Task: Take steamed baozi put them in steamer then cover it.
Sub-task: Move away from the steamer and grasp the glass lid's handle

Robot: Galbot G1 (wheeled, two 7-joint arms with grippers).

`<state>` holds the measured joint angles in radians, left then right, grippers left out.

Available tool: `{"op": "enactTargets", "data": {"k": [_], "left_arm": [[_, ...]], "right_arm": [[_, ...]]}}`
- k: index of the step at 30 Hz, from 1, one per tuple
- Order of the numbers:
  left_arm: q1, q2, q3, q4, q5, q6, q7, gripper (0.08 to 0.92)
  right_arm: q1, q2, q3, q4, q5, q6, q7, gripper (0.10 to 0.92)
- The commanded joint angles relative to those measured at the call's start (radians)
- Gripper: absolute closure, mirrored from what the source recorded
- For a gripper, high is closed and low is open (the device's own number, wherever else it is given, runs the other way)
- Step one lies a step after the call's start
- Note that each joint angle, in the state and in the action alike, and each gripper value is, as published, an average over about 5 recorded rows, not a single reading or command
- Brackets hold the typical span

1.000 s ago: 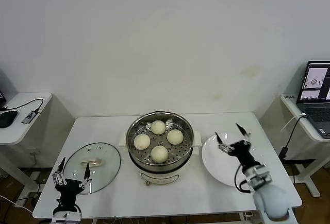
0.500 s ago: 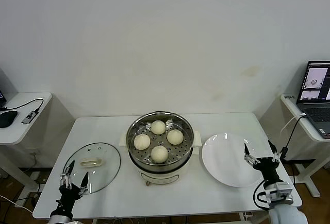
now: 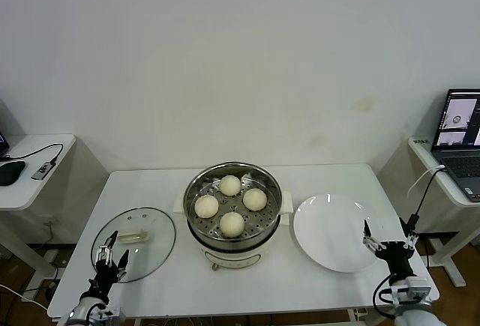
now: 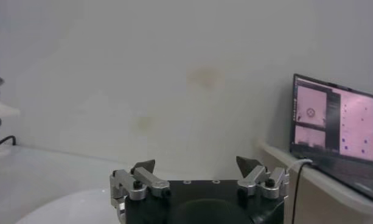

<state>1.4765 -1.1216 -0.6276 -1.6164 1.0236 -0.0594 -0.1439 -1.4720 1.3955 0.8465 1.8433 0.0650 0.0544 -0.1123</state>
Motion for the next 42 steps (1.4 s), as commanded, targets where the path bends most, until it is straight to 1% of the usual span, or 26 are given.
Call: {"op": "enactTargets", "data": {"k": [1,18,34,37,42], "left_arm": [[-0.137,0.018,0.027,0.101,0.045,0.015,0.030,0.177],[-0.256,0.024,0.081,0.190,0.062,0.026,0.036,0.177],[-0.303,0.015,0.099,0.272,0.070,0.033,0.038,0.178],[-0.300,0.013,0.099,0.272,0.065,0.030,0.041,0.218],[-0.297,0.003,0.098,0.270,0.061,0.025,0.043,0.364]], "right_arm": [[-0.014,0.019,0.000,-0.003,0.010,-0.003,0.006,0.203],[-0.015,0.039,-0.026,-0.026,-0.024,0.002,0.004,0.203],[-0.015,0.047,-0.044,-0.052,-0.055,0.004,-0.002,0.203],[-0.015,0.046,-0.046,-0.052,-0.057,0.002,-0.006,0.203],[-0.012,0.050,-0.053,-0.056,-0.066,0.002,-0.013,0.203]]}}
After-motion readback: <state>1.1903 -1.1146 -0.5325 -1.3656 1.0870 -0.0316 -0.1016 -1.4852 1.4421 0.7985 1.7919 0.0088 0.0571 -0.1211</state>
